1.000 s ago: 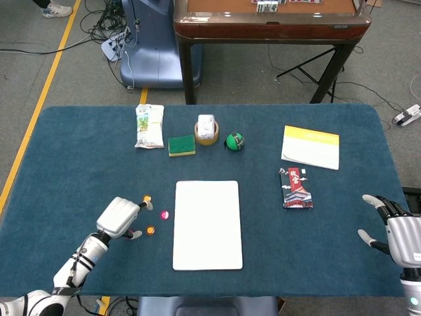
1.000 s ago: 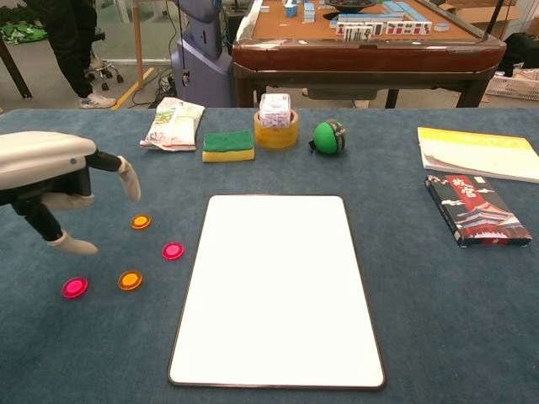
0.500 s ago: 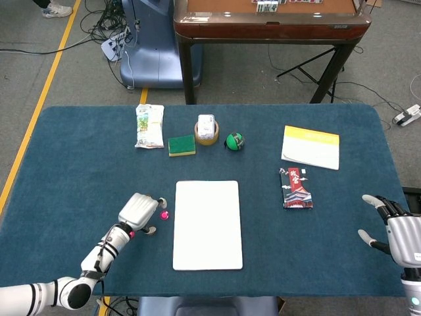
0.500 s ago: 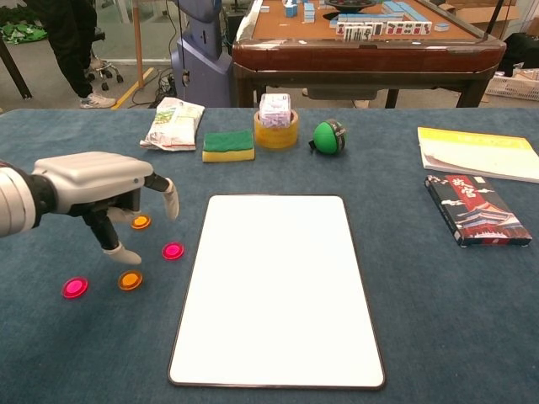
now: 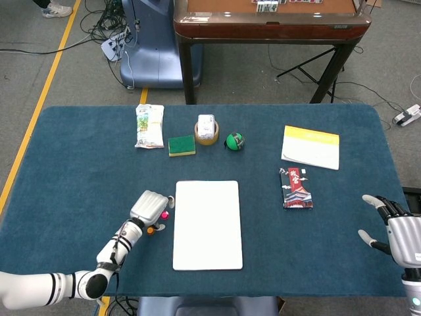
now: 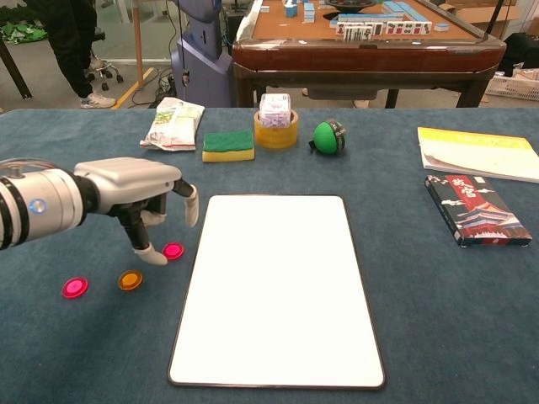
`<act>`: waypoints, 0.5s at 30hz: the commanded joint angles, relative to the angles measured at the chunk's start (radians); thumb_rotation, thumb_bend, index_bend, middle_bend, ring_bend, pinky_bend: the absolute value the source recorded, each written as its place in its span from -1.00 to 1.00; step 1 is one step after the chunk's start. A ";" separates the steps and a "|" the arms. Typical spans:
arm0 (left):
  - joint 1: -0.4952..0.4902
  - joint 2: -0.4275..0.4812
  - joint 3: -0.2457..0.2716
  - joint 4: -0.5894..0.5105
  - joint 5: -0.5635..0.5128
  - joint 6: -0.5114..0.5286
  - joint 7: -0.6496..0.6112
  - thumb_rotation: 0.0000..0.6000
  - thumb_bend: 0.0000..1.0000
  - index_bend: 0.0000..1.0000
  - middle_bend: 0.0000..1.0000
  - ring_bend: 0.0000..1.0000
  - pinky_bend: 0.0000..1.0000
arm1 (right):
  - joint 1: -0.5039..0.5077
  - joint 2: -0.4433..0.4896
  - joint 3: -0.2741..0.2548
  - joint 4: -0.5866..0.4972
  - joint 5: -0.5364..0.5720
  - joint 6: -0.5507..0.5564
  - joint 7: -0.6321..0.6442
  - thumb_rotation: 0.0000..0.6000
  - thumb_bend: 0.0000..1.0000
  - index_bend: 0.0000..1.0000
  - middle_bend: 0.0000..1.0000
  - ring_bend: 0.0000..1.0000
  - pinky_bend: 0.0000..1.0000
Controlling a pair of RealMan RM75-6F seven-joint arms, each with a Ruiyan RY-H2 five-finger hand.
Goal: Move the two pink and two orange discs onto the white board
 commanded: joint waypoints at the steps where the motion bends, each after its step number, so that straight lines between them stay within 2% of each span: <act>1: -0.018 -0.017 0.006 0.015 -0.026 0.002 0.008 1.00 -0.92 -0.02 1.00 1.00 1.00 | 0.000 0.000 0.000 0.000 0.000 0.000 0.001 1.00 -1.00 -0.47 -0.37 -0.31 0.25; 10: -0.050 -0.038 0.018 0.046 -0.088 -0.009 -0.007 1.00 -0.71 0.01 1.00 1.00 1.00 | -0.001 0.002 -0.001 0.001 -0.002 0.003 0.008 1.00 -1.00 -0.48 -0.37 -0.31 0.25; 15: -0.063 -0.045 0.027 0.066 -0.103 -0.006 -0.014 1.00 -0.67 0.01 1.00 1.00 1.00 | 0.000 0.002 -0.001 0.002 -0.002 0.001 0.007 1.00 -1.00 -0.47 -0.37 -0.31 0.25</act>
